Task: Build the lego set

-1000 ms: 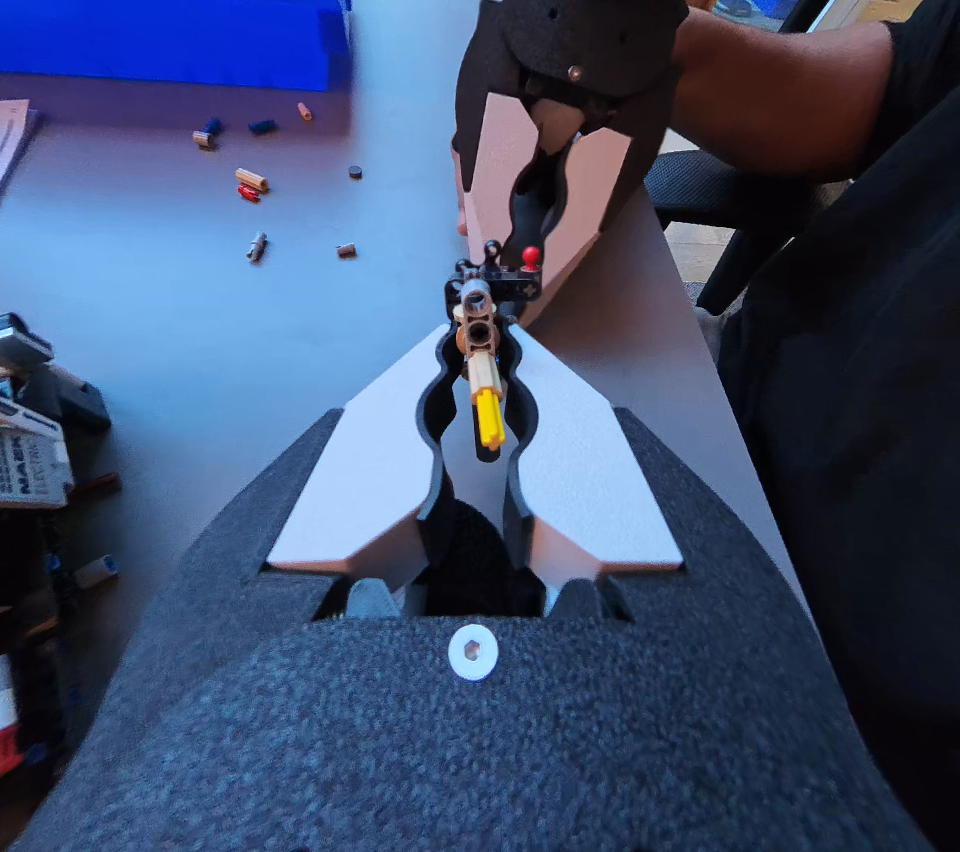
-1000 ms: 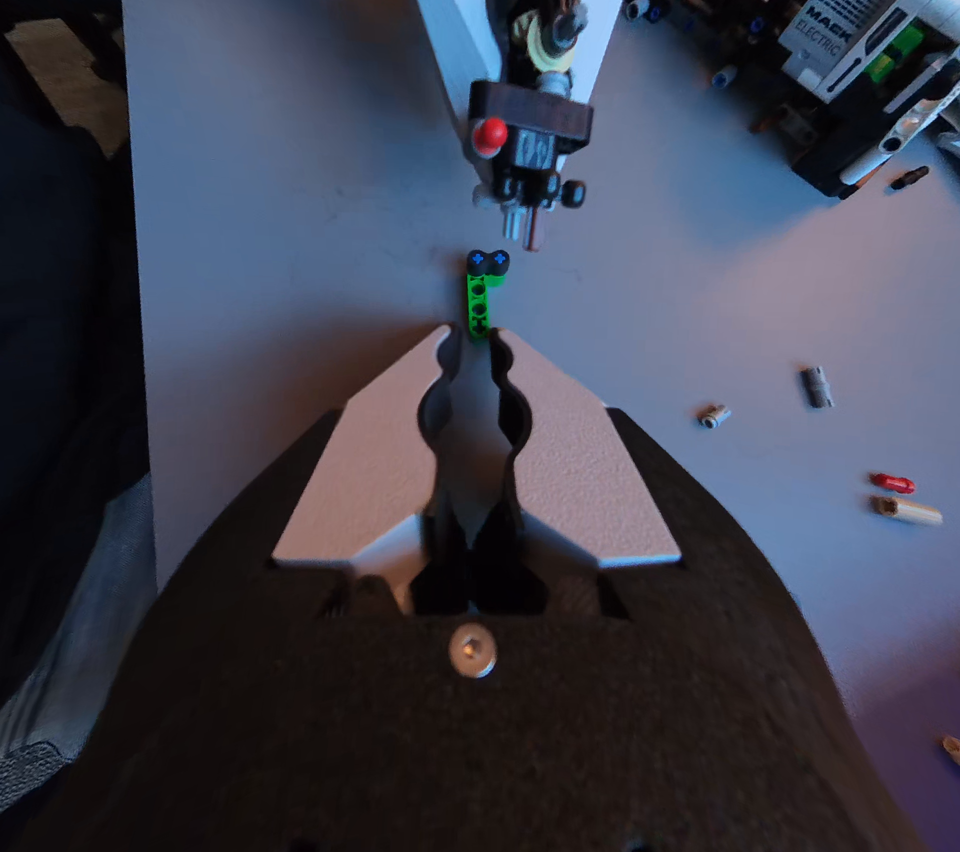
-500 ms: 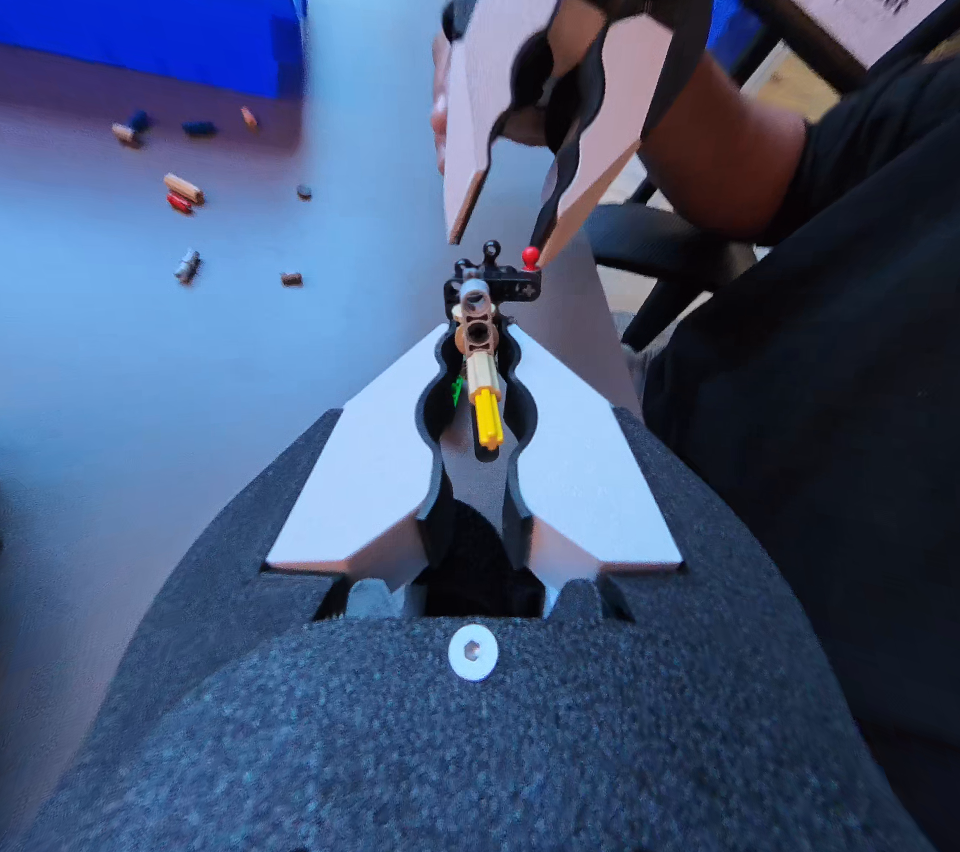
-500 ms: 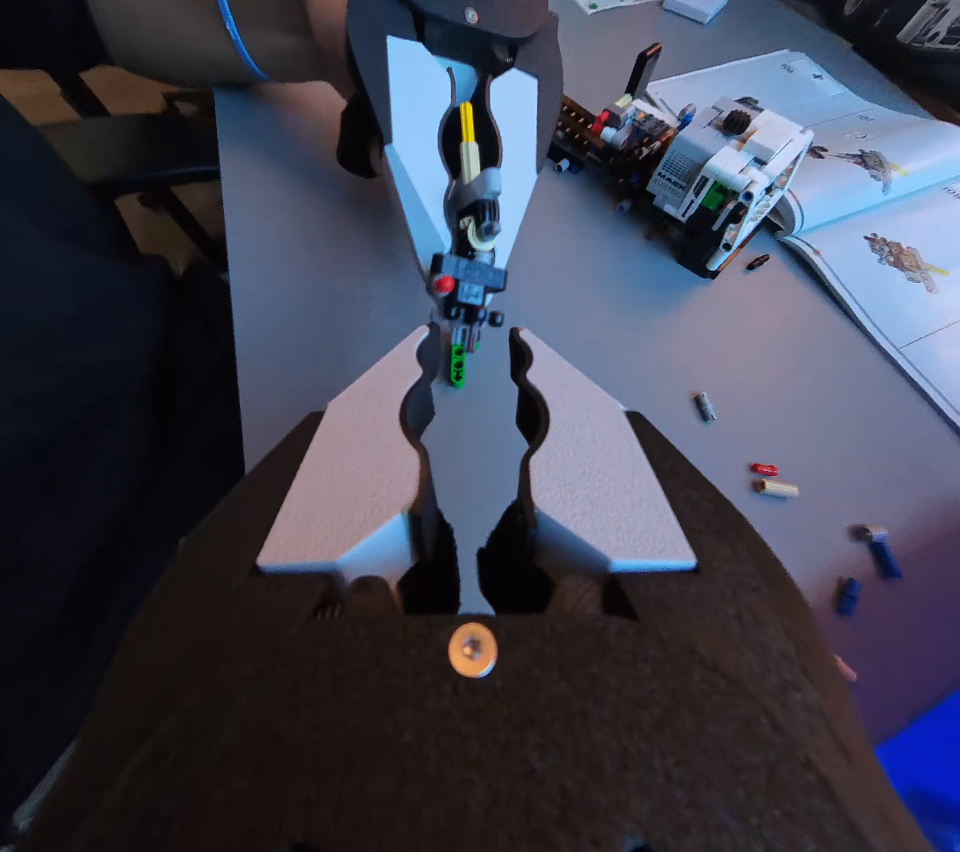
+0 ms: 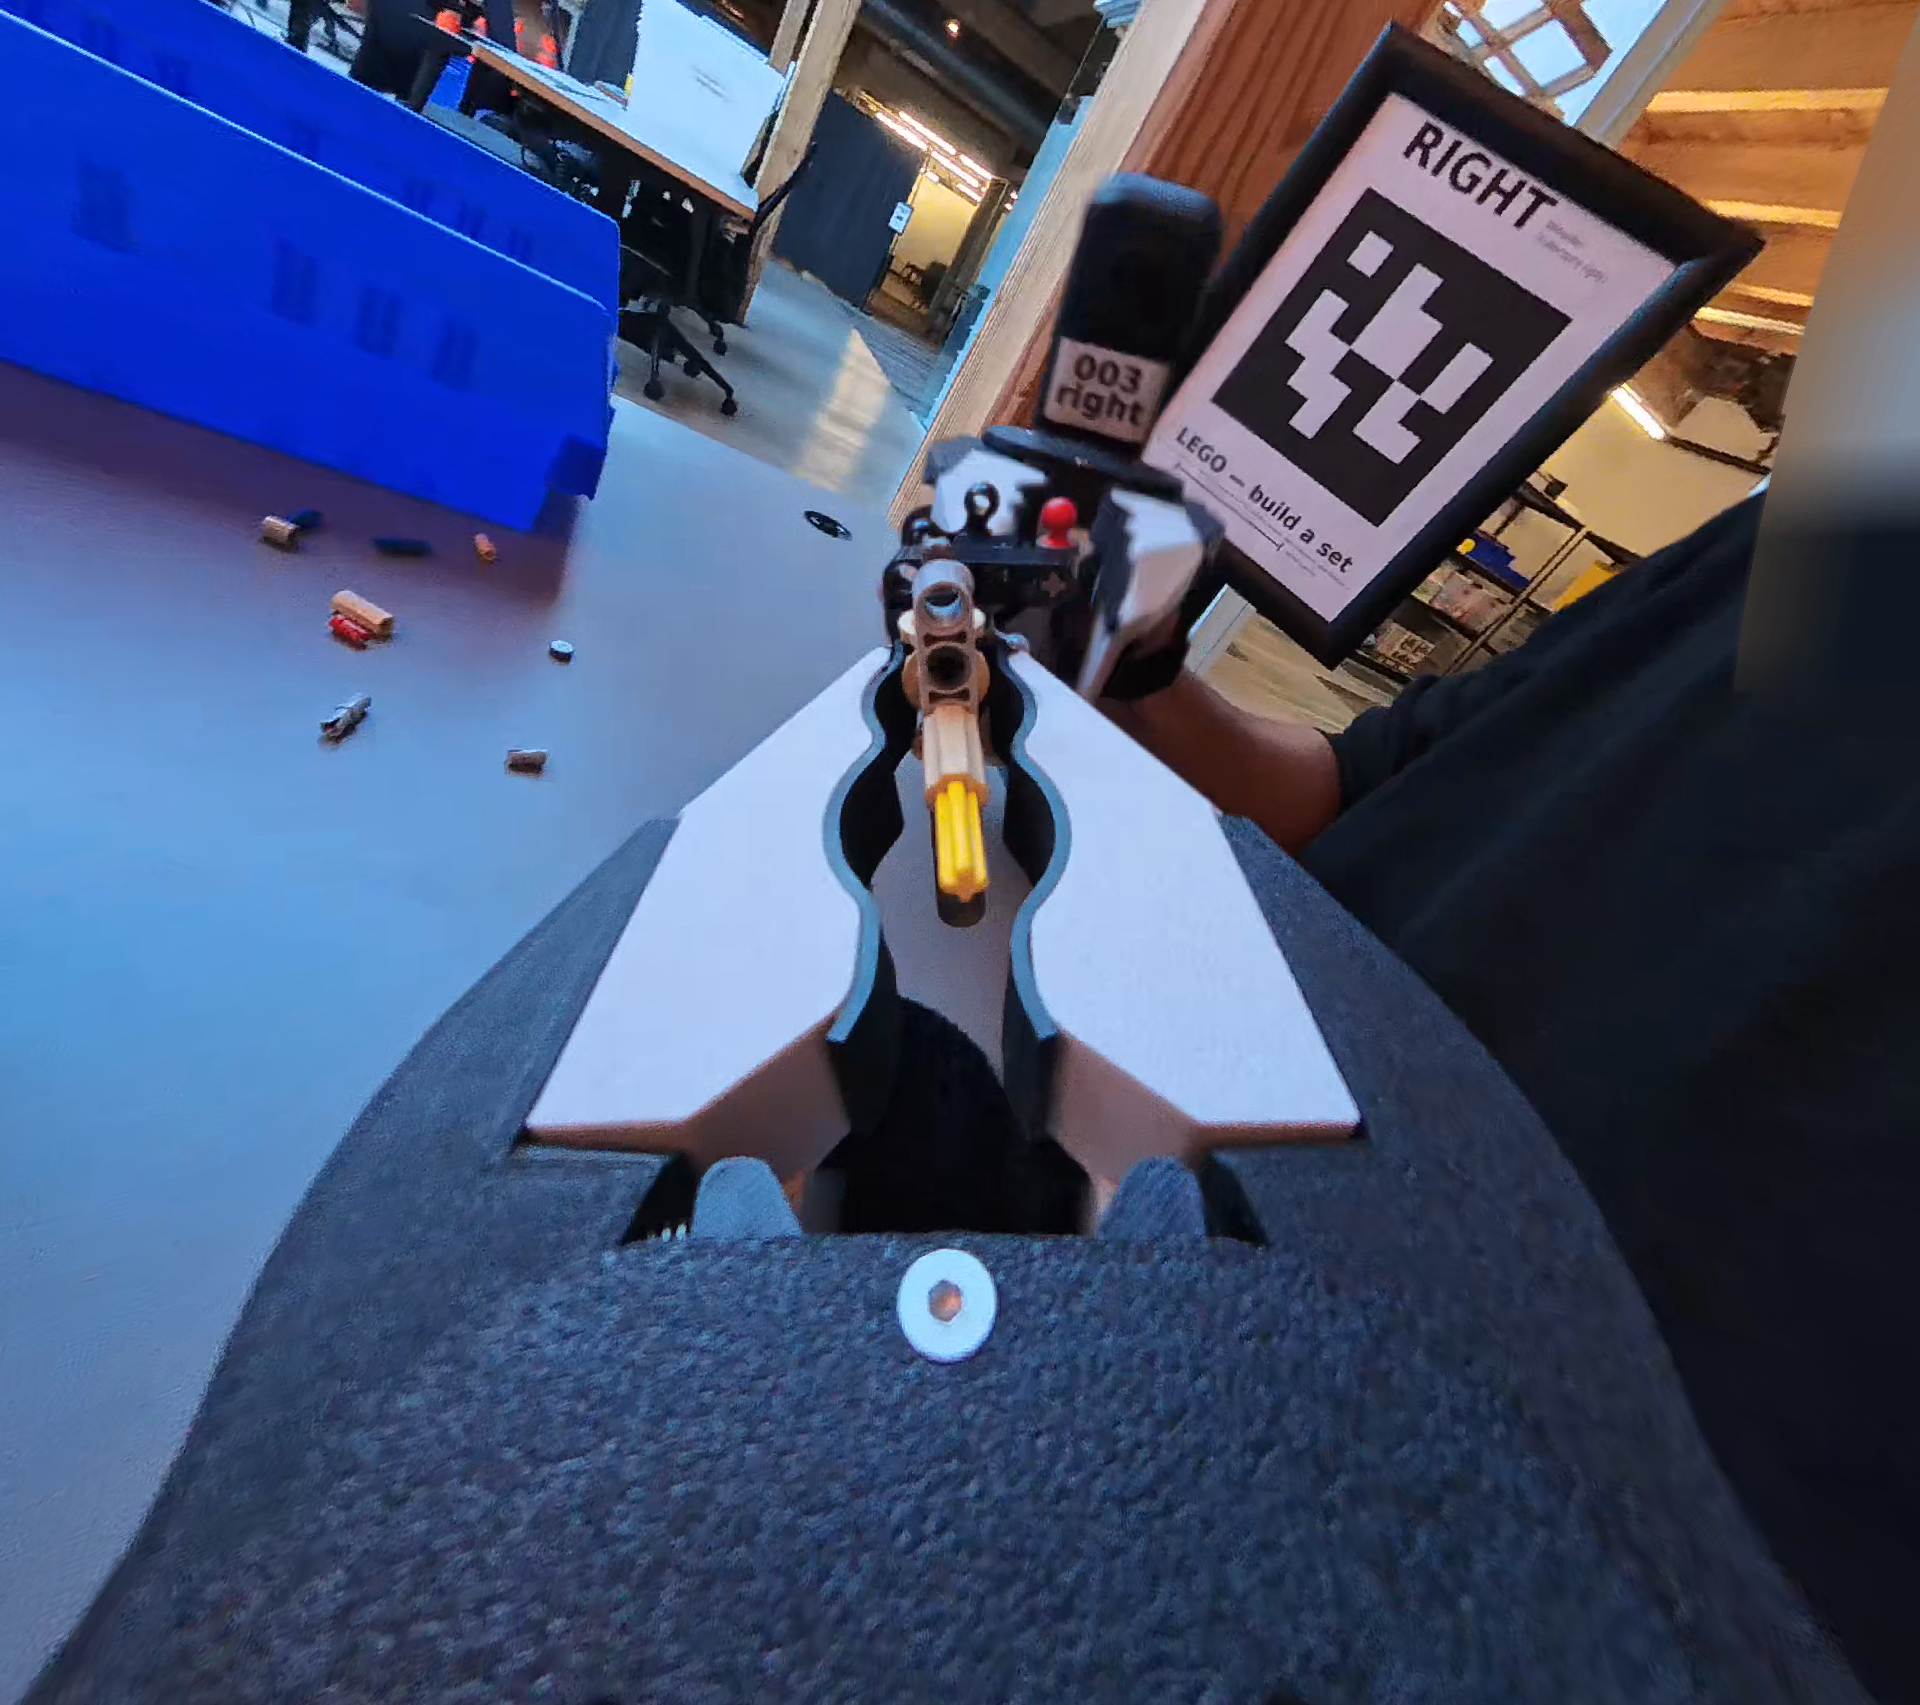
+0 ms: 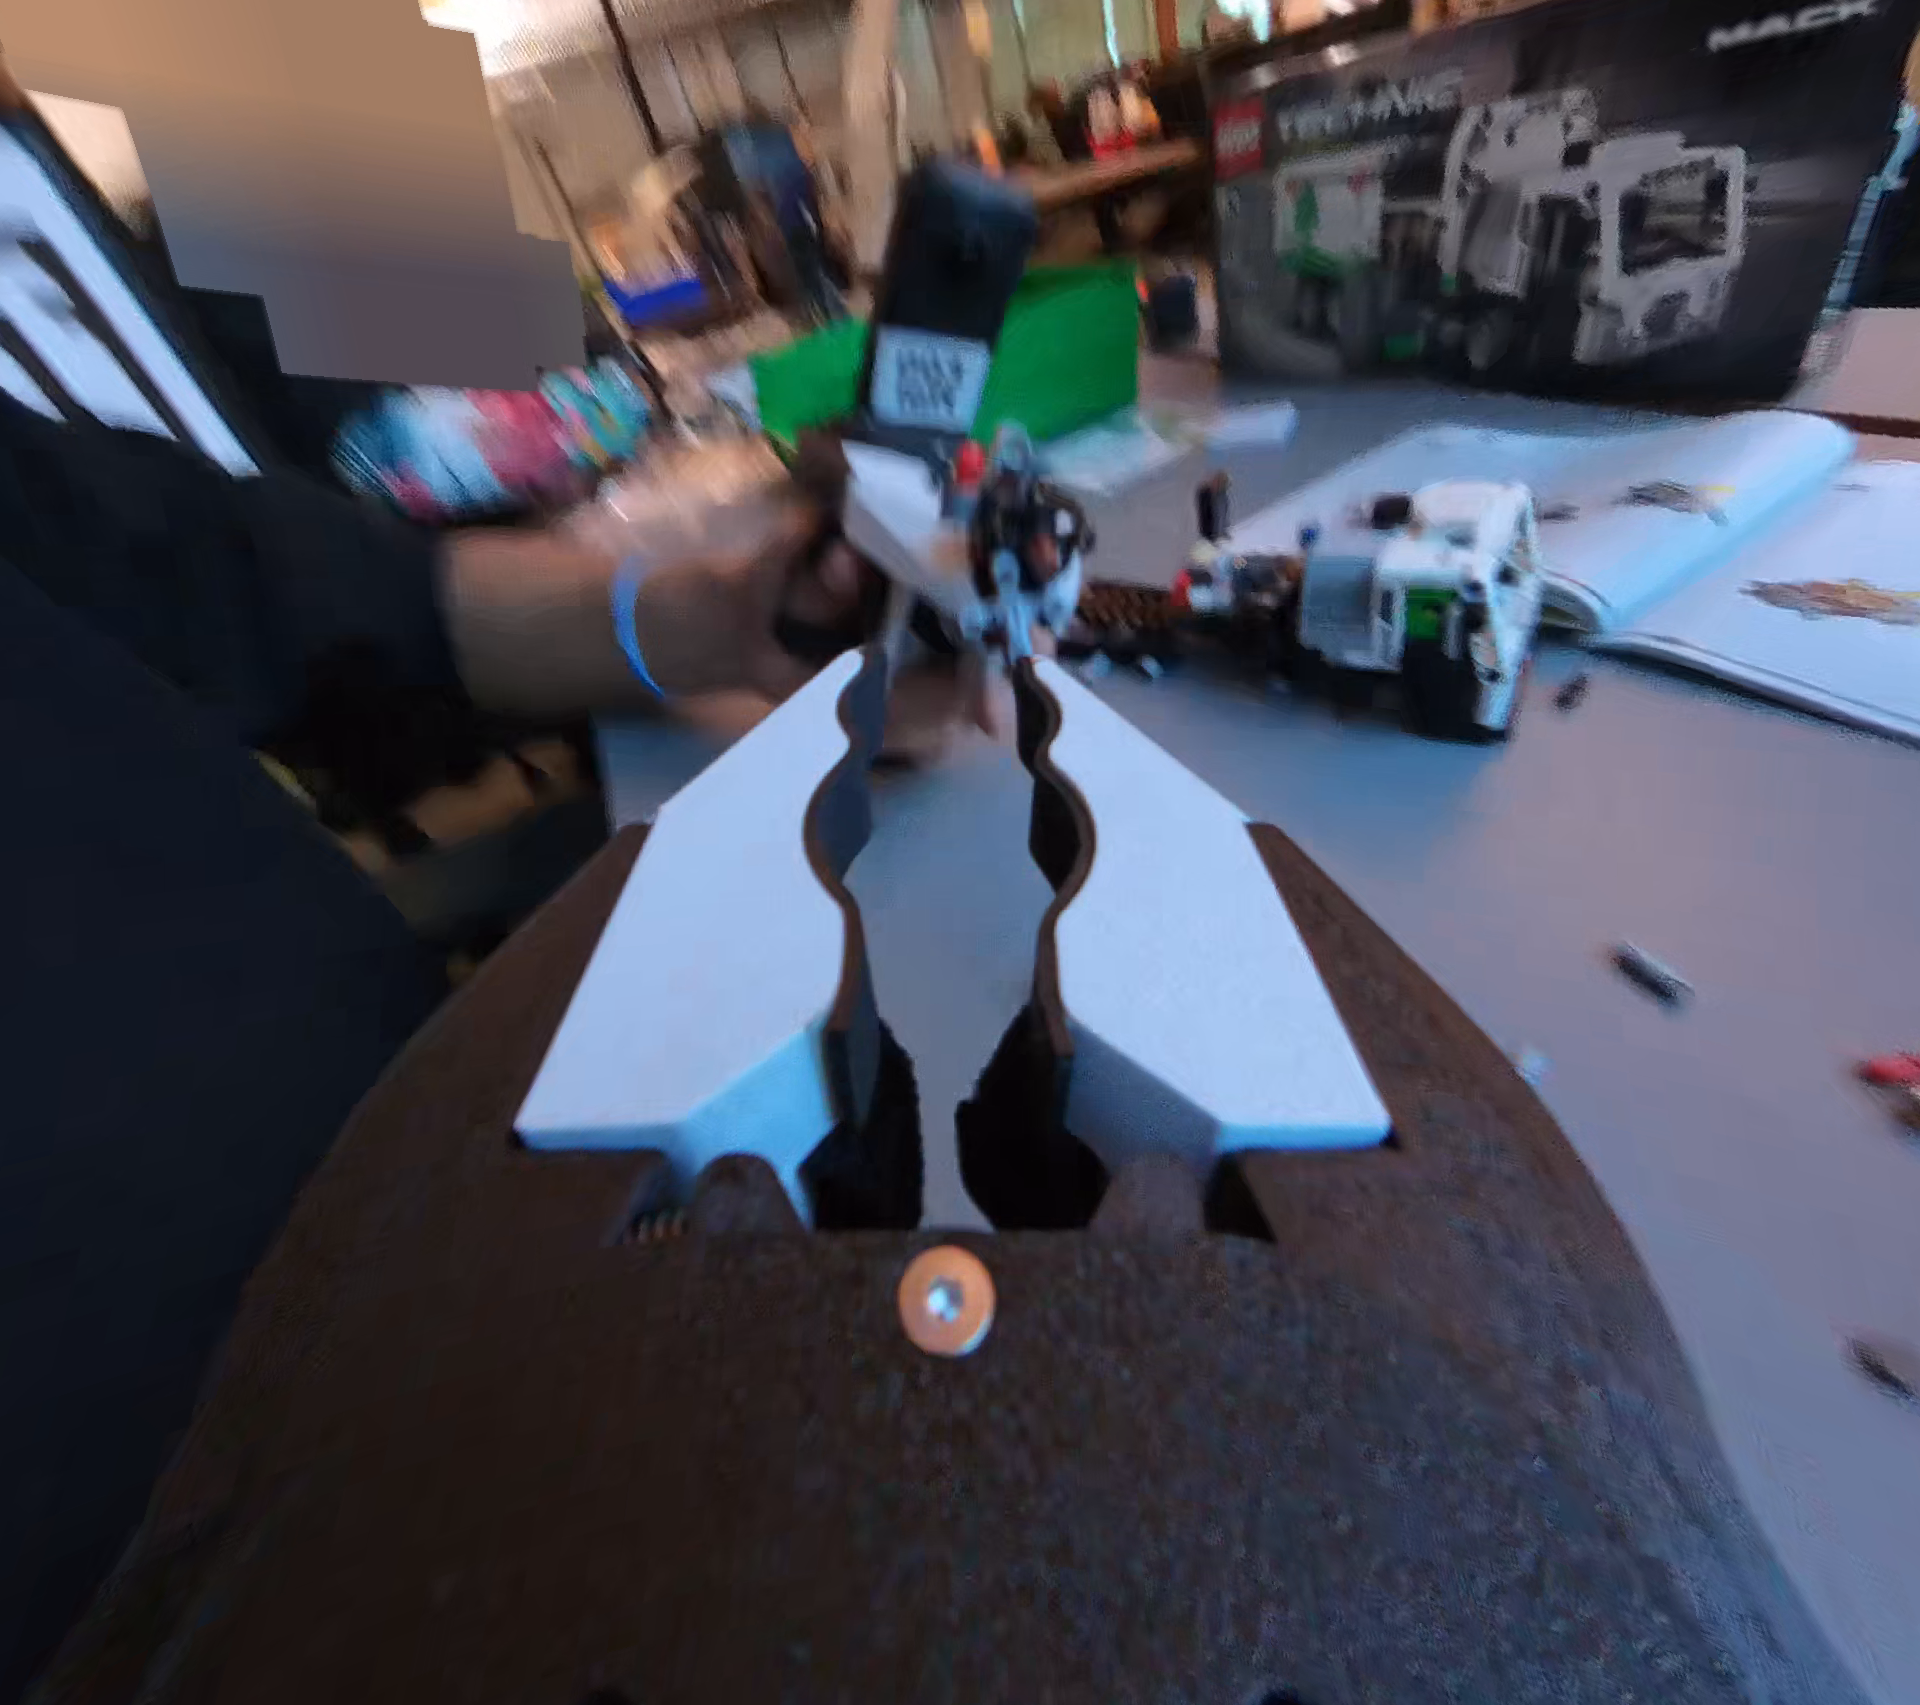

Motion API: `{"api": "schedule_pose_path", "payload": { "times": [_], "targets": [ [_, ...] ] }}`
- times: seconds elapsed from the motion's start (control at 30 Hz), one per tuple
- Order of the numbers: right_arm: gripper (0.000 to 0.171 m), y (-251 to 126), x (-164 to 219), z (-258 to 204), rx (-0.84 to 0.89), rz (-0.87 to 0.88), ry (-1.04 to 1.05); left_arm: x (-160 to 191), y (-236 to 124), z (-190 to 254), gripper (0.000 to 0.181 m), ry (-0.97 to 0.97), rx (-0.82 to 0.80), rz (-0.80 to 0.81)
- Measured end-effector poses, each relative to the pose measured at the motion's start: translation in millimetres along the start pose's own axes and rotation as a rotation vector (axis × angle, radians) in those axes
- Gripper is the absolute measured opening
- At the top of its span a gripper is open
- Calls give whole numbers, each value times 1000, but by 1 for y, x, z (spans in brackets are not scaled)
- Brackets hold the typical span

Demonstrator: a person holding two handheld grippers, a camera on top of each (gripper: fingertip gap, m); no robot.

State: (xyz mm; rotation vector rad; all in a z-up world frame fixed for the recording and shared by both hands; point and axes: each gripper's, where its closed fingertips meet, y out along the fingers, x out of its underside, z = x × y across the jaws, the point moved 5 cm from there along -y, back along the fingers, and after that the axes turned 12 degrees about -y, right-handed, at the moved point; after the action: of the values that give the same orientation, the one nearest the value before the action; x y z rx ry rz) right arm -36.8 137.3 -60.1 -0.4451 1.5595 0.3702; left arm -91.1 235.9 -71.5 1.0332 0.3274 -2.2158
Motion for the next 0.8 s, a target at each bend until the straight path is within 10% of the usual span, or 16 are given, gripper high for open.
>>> {"api": "schedule_pose_path", "payload": {
  "times": [0.8],
  "targets": [
    [22, 29, -3, 17, -152, -120, 22, 15, -1, -6, 11, -48, 5, -40]
  ]
}}
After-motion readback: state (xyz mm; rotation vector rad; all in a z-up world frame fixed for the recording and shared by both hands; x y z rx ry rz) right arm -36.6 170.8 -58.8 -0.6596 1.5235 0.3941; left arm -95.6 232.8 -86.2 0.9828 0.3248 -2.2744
